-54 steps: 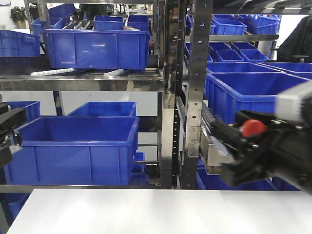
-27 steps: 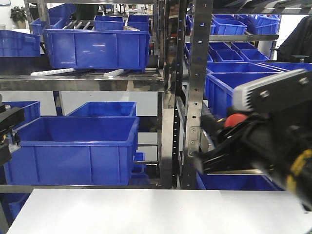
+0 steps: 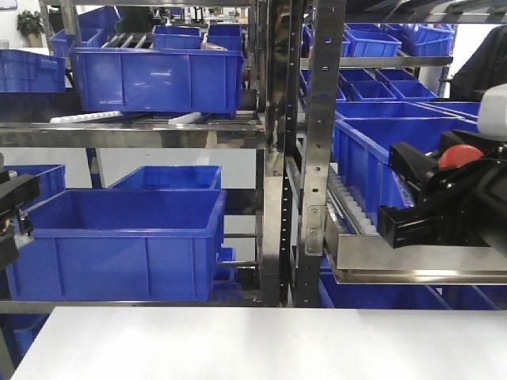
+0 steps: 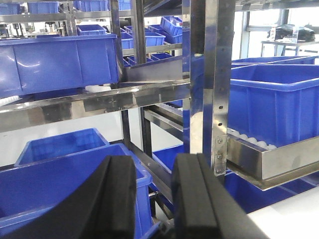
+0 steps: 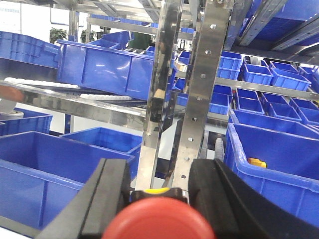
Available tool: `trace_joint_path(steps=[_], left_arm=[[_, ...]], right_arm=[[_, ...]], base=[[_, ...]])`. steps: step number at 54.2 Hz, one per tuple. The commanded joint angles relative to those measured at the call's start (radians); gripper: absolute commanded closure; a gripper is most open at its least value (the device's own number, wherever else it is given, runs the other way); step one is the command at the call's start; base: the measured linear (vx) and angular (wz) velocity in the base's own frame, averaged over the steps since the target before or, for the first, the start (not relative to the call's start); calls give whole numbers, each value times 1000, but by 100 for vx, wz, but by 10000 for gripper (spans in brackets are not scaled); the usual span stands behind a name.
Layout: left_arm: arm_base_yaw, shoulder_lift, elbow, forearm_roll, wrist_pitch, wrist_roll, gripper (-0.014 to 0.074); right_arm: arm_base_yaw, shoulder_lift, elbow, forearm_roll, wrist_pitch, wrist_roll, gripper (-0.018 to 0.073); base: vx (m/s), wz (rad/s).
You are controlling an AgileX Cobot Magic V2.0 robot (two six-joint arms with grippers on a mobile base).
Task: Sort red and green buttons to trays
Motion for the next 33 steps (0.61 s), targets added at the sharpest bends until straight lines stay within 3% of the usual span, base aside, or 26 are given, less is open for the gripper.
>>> trace_joint_path(steps=[1,33], left_arm=[[-1,-14,-36,-82,15,-8,596],[-1,-14,-36,-82,15,-8,596]], right_arm=[[-1,-12,-37,-51,7,1,568],[-1,-12,-37,-51,7,0,568]], base=[[0,0],[0,0]])
